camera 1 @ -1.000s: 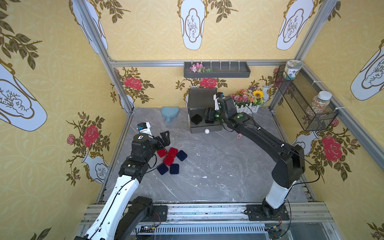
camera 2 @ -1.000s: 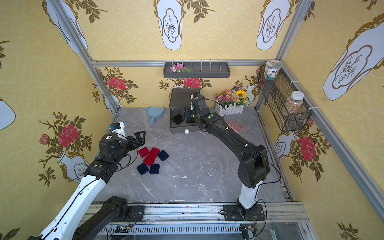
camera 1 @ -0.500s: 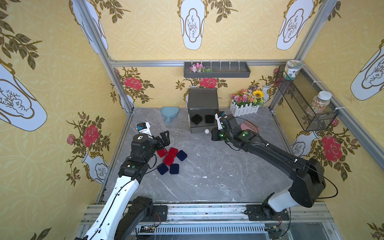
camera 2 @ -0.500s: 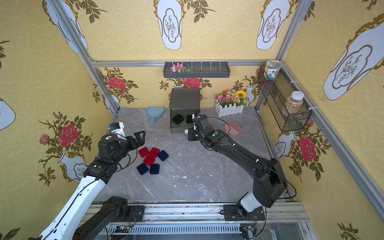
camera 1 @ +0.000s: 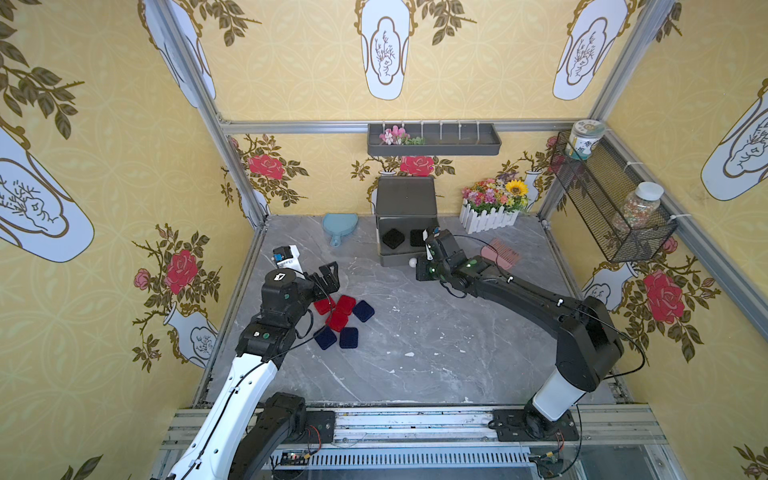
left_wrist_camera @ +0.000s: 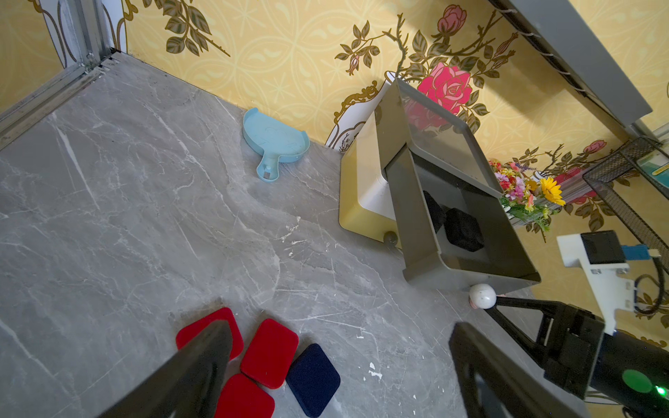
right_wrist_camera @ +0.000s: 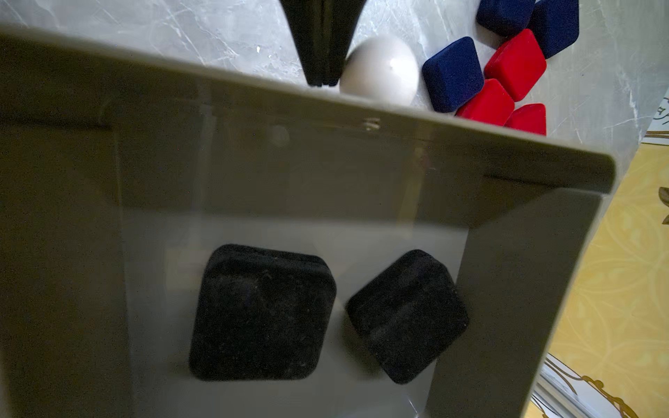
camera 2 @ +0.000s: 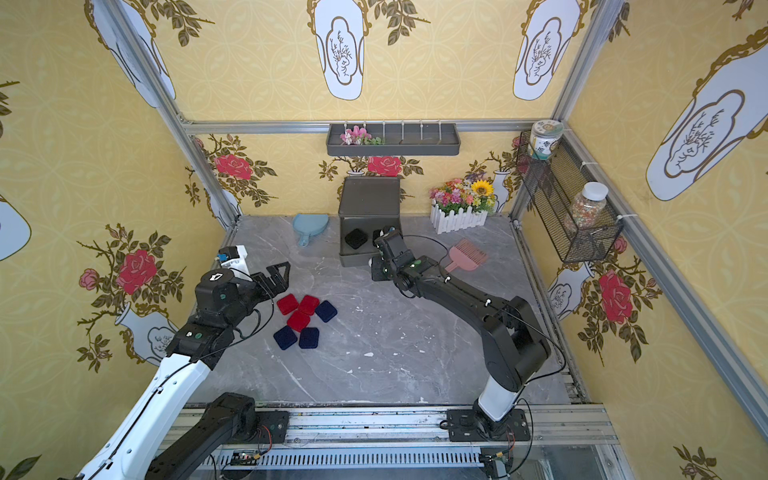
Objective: Place the brooch boxes into the drawer by color
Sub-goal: Close the drawer in the storage box.
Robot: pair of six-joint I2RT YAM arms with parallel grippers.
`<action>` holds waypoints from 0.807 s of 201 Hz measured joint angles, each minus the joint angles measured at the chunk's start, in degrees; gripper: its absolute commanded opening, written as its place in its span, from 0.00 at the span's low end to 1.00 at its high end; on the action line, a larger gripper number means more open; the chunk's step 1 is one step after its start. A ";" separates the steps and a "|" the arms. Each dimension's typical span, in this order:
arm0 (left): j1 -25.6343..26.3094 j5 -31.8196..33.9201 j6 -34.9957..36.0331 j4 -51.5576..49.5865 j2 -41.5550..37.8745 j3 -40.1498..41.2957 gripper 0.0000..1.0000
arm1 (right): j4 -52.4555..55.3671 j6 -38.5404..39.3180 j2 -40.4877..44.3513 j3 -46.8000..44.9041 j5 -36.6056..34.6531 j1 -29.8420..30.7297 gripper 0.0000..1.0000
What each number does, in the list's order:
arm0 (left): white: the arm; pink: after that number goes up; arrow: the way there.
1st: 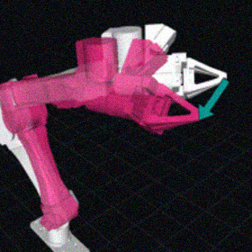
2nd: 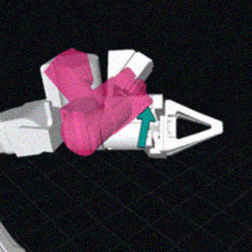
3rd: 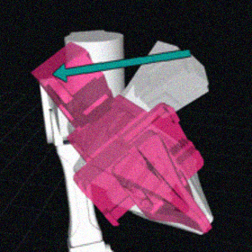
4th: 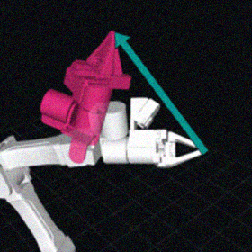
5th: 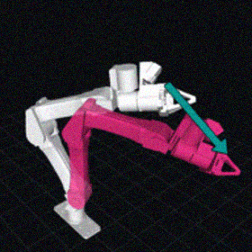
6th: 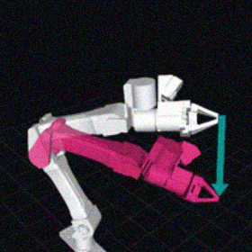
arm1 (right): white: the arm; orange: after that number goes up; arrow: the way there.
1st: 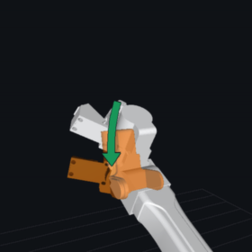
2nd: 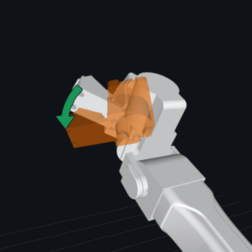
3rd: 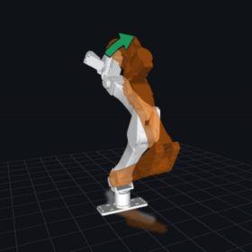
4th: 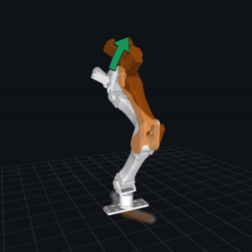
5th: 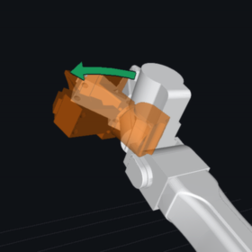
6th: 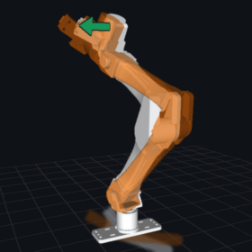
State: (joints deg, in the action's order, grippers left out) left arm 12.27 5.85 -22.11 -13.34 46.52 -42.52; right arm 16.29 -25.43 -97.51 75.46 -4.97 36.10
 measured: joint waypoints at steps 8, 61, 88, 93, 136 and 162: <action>0.00 0.00 0.00 0.00 0.00 0.00 1.00 | 0.07 0.00 -0.83 1.07 -0.31 0.00 0.00; 0.00 -0.02 -0.02 0.00 0.07 0.11 1.00 | 0.15 0.68 -5.79 7.39 -0.22 0.15 0.00; 0.00 -0.02 -0.02 0.00 0.13 0.13 1.00 | 0.11 1.51 -7.96 10.08 -0.28 -0.26 0.00; 0.00 -0.02 -0.02 0.00 0.17 0.13 1.00 | 0.11 1.66 -8.22 10.38 -0.31 -0.37 0.00; 0.00 -0.04 -0.04 0.00 0.26 0.15 1.00 | 0.02 2.12 -8.63 11.45 -0.94 -0.74 0.02; 0.00 -0.04 -0.37 0.00 0.50 0.17 1.00 | 0.00 2.60 -6.86 9.79 -0.90 -0.59 0.02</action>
State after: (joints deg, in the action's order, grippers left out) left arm 12.27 5.80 -22.48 -13.34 47.03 -42.35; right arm 16.29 -22.83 -104.38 85.25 -5.87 35.51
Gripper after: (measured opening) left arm 0.999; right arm 0.066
